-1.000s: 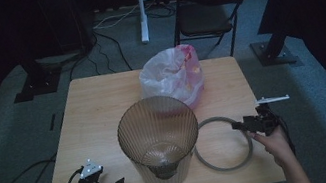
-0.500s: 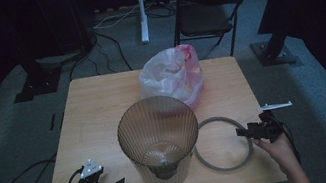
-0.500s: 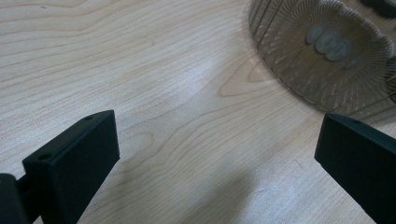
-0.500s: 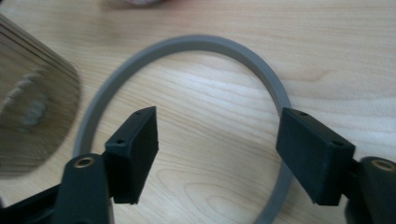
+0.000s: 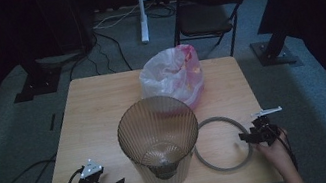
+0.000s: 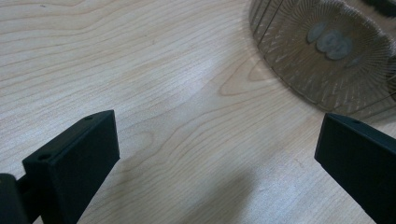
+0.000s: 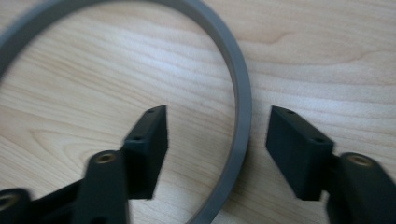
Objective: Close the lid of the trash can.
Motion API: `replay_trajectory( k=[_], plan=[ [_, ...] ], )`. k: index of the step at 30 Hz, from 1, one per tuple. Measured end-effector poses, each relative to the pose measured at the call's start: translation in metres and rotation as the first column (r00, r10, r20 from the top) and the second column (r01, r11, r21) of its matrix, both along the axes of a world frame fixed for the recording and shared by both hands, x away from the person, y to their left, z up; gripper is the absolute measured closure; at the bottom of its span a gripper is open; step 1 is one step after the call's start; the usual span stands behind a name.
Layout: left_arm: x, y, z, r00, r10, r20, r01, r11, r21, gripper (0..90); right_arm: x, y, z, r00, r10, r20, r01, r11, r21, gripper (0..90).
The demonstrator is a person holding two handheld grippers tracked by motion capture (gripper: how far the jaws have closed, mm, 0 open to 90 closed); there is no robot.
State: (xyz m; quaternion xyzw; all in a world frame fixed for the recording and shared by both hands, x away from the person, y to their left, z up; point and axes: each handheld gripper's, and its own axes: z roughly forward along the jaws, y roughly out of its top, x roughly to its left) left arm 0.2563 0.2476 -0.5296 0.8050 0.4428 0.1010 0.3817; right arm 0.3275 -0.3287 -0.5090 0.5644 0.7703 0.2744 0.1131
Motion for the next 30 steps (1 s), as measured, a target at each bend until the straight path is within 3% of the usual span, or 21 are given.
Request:
replay_trajectory(
  k=[3, 9, 12, 15, 20, 27, 30],
  plan=[
    [0.0, 0.0, 0.0, 1.0, -0.001, 0.0, 0.001, 1.0, 0.001, 0.0, 0.001, 0.005, -0.004, 0.9999, -0.016, -0.005, 0.015, 0.998, -0.068, 44.0],
    [0.0, 0.0, 0.0, 1.0, 0.001, -0.001, -0.001, 1.0, -0.001, 0.0, 0.004, 0.011, -0.011, 0.9993, -0.029, -0.025, 0.025, 0.99, -0.141, 54.8],
    [0.0, 0.0, 0.0, 1.0, 0.001, -0.001, -0.001, 1.0, -0.001, 0.0, 0.004, 0.01, -0.011, 0.9993, -0.03, -0.021, 0.027, 0.989, -0.144, 61.9],
    [0.0, 0.0, 0.0, 1.0, -0.001, 0.0, 0.001, 1.0, 0.0, 0.0, 0.004, 0.01, -0.01, 0.9994, -0.029, -0.021, 0.025, 0.989, -0.148, 77.2],
    [-0.001, 0.0, 0.0, 1.0, 0.0, -0.001, 0.0, 1.0, -0.002, 0.0, 0.006, 0.011, -0.01, 0.9997, -0.018, -0.017, 0.015, 0.988, -0.154, 82.0],
    [0.0, 0.0, 0.0, 1.0, 0.004, -0.004, -0.004, 1.0, -0.005, 0.0, 0.008, 0.005, -0.008, 0.9982, -0.039, -0.046, 0.036, 0.998, -0.052, 82.9],
    [0.0, 0.001, 0.0, 1.0, 0.003, -0.003, -0.003, 1.0, -0.005, 0.0, 0.008, 0.001, -0.001, 0.9985, -0.044, -0.033, 0.044, 0.999, -0.012, 83.0]
  ],
)
